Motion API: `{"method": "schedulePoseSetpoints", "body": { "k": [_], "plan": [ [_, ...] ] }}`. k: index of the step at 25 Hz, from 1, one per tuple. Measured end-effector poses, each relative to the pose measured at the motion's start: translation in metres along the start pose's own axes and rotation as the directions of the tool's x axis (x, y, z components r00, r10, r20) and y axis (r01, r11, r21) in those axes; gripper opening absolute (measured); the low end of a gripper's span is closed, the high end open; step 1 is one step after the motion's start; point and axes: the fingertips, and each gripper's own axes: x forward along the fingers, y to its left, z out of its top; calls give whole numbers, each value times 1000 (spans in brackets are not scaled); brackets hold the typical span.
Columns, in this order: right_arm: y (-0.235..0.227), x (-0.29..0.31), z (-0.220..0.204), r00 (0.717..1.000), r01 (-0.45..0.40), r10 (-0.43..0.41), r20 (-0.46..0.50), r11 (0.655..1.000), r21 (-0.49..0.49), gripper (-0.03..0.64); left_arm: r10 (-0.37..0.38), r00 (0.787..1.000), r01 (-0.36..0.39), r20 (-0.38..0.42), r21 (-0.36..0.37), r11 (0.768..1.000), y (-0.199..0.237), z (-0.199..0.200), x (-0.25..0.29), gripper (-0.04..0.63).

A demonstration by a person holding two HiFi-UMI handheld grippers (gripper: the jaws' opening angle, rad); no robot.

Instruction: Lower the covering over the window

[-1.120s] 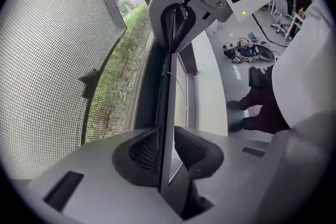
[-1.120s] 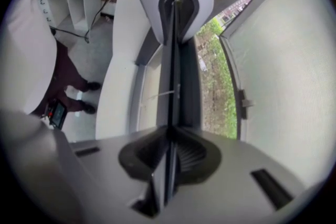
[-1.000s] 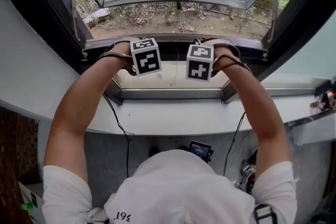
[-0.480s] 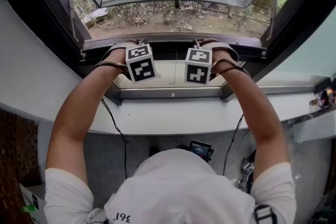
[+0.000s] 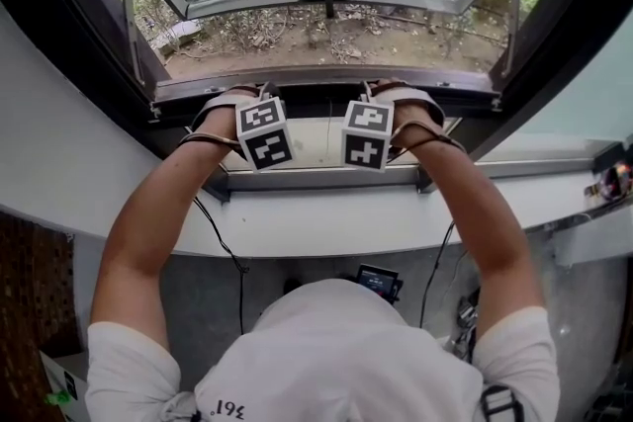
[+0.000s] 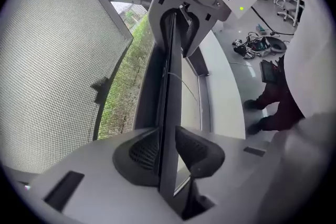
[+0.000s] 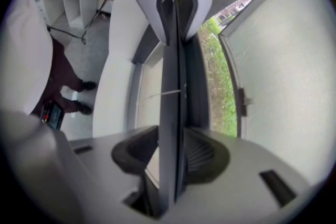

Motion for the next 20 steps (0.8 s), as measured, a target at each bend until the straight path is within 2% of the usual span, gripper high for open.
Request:
{"method": "schedulePoseSetpoints", "body": {
  "k": [4, 10, 16, 20],
  "plan": [
    [-1, 1, 4, 1000, 17, -17, 0, 1000, 20, 160, 11, 1000, -11, -4, -10, 1000, 1, -2, 0, 104],
    [-3, 3, 3, 999, 32, -32, 18, 999, 40, 160, -39, 999, 38, -10, -38, 999, 1, -1, 0, 106],
    [-5, 3, 4, 999, 33, -33, 5, 999, 22, 155, -24, 1000, 23, -9, -37, 999, 5, -1, 0, 85],
    [-10, 4, 4, 997, 72, -72, -24, 997, 6, 127, -9, 1000, 8, -10, -36, 999, 8, 0, -1, 77]
  ]
}}
